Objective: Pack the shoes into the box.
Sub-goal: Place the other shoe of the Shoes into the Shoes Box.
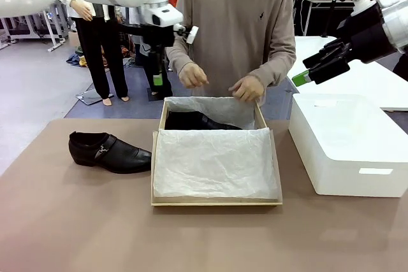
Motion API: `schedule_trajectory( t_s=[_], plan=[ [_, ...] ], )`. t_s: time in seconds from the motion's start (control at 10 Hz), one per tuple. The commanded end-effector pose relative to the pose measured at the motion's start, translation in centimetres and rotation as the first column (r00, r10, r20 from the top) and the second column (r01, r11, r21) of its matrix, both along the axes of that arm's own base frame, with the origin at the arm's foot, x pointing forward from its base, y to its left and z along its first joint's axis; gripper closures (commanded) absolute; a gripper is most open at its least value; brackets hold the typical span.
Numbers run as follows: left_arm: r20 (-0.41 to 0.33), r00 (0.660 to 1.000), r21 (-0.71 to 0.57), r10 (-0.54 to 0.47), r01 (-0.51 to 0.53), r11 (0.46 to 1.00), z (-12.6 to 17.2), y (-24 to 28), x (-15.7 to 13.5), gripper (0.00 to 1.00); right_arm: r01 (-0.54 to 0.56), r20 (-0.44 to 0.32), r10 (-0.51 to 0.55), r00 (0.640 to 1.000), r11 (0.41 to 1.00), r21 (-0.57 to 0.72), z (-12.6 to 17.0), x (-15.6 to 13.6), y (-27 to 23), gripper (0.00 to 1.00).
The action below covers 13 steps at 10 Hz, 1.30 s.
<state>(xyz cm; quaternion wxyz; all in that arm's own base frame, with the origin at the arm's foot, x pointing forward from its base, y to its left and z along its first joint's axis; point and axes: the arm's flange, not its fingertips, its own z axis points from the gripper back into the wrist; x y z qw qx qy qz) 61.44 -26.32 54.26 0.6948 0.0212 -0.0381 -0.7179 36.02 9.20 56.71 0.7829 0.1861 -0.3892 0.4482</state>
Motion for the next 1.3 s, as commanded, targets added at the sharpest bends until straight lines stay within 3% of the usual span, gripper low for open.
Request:
schedule_trajectory(
  t_s=[0.0,0.2,0.5,1.2],
  plan=[
    [0.031,0.998,-0.022,-0.061,0.062,0.998,-1.5,5.4,-3.4,0.0,-0.022,0.015,0.022,1.0,1.0,0.015,-0.1,0.4,-0.1,0.0],
    [0.054,0.991,-0.021,-0.12,0.121,0.992,-1.3,9.8,-3.7,0.0,-0.022,0.015,0.022,1.0,1.0,0.015,-0.1,0.4,-0.1,0.0],
    [0.045,0.998,-0.06,-0.053,0.056,0.997,-2.3,14.9,-4.3,0.0,-0.022,0.015,0.022,1.0,1.0,0.015,-0.1,0.4,-0.1,0.0],
    [0.019,1.0,-0.042,-0.015,0.016,0.999,-2.7,16.1,-3.4,0.0,-0.022,0.015,0.022,1.0,1.0,0.015,-0.1,0.4,-0.1,0.0]
  ],
)
